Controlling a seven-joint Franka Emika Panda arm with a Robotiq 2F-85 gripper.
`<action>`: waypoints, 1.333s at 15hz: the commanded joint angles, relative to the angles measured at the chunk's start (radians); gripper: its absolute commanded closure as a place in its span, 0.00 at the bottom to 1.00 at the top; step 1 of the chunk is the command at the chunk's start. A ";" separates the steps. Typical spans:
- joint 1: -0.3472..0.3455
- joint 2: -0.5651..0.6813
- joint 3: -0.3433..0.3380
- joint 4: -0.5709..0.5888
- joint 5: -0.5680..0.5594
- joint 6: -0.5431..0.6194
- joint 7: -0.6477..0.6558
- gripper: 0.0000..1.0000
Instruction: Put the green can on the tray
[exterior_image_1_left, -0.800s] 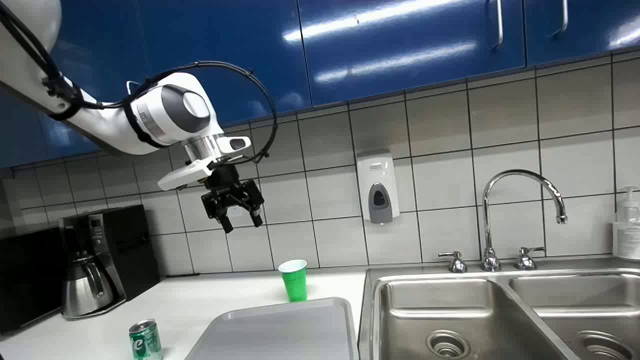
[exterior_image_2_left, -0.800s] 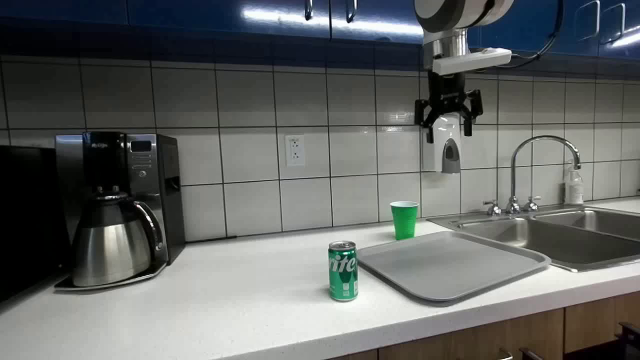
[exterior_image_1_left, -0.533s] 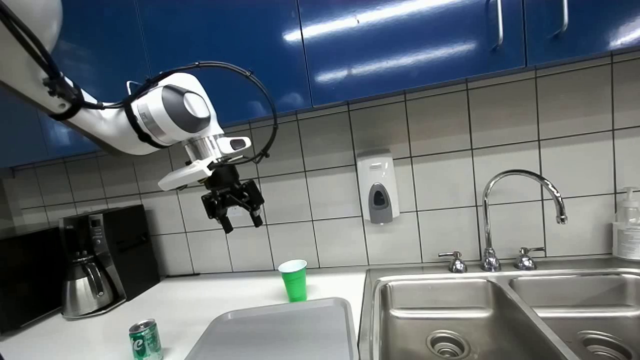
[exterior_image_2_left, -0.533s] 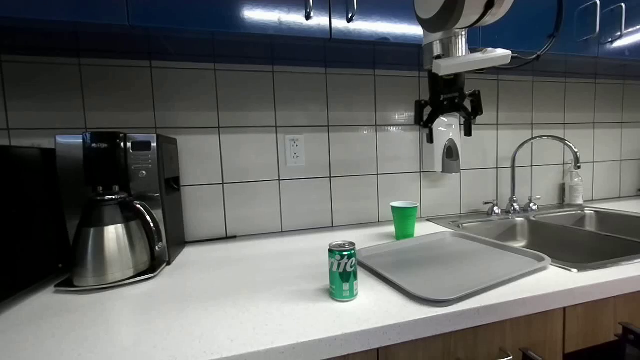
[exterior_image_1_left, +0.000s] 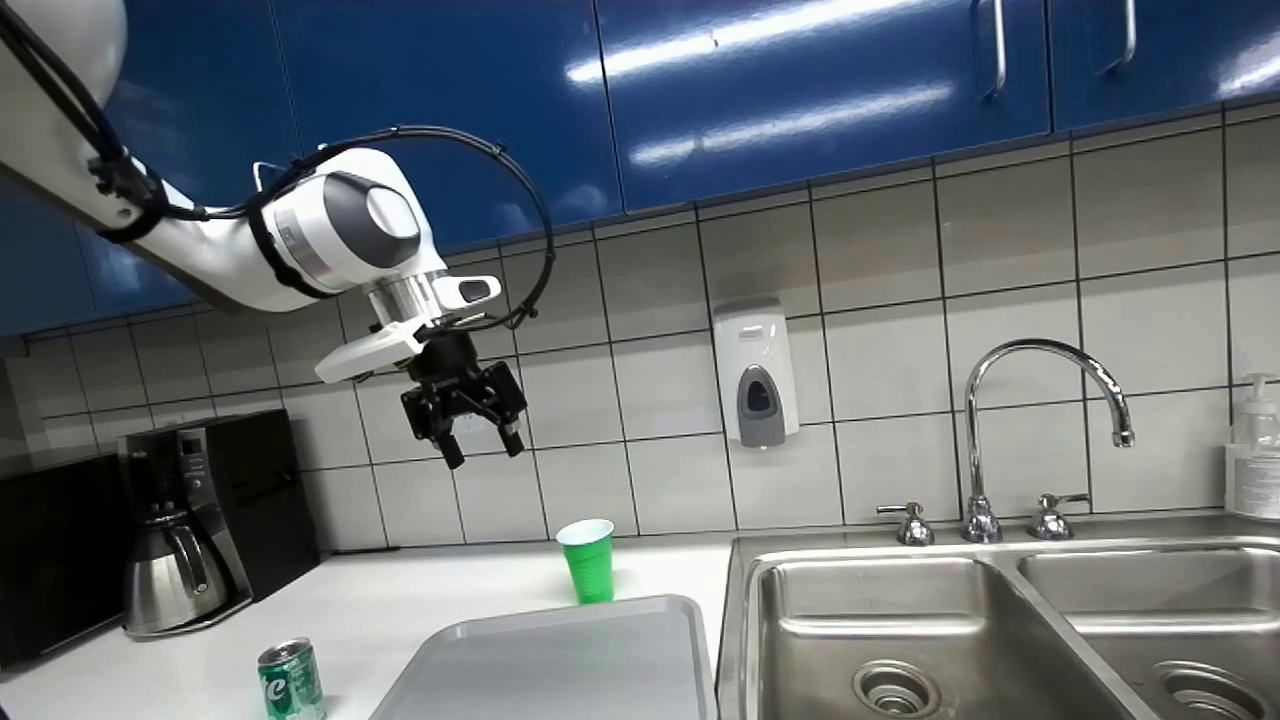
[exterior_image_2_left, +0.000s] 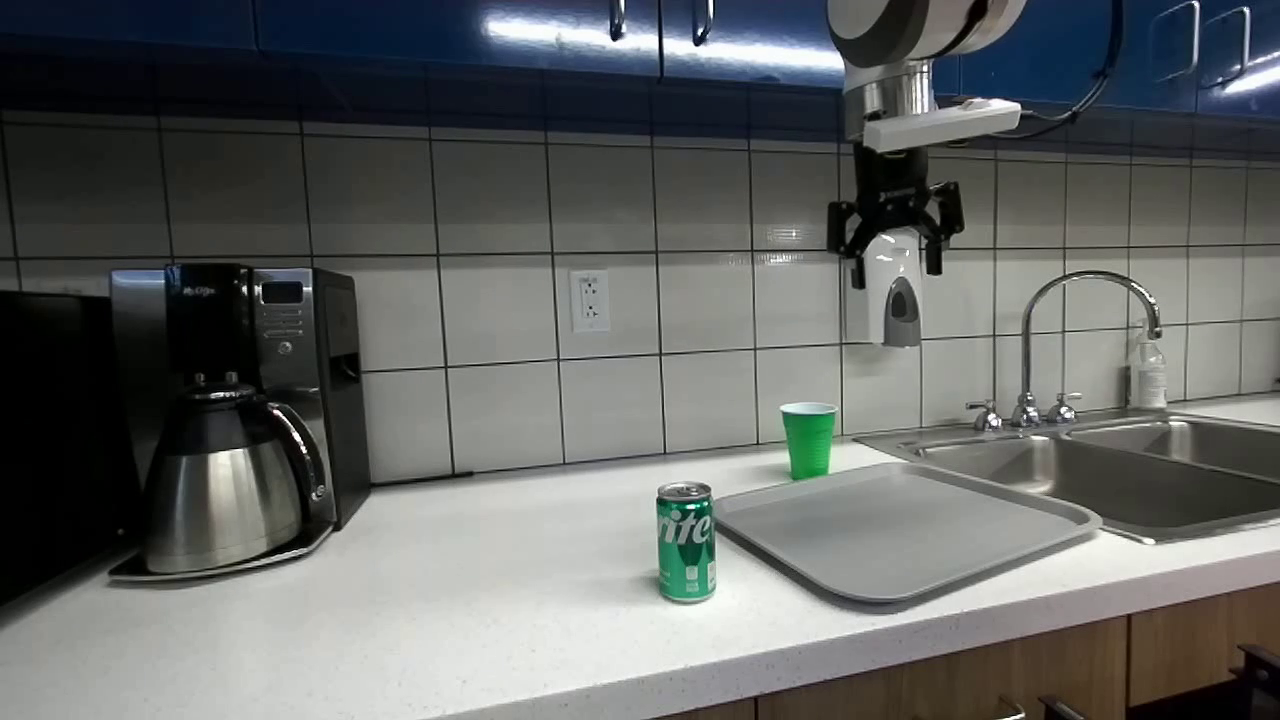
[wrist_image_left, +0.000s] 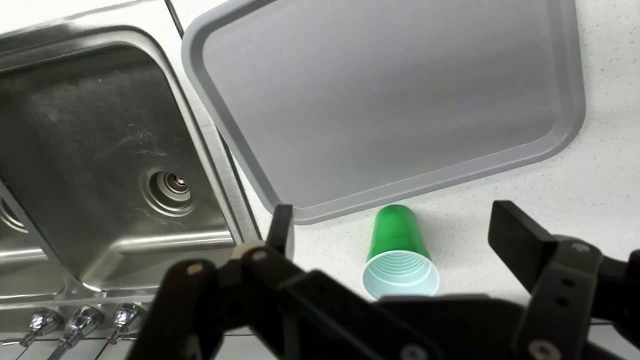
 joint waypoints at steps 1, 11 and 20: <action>0.029 0.021 -0.003 0.007 0.003 0.015 -0.013 0.00; 0.129 0.133 0.007 0.028 0.048 0.130 -0.074 0.00; 0.212 0.239 0.029 0.090 0.147 0.180 -0.203 0.00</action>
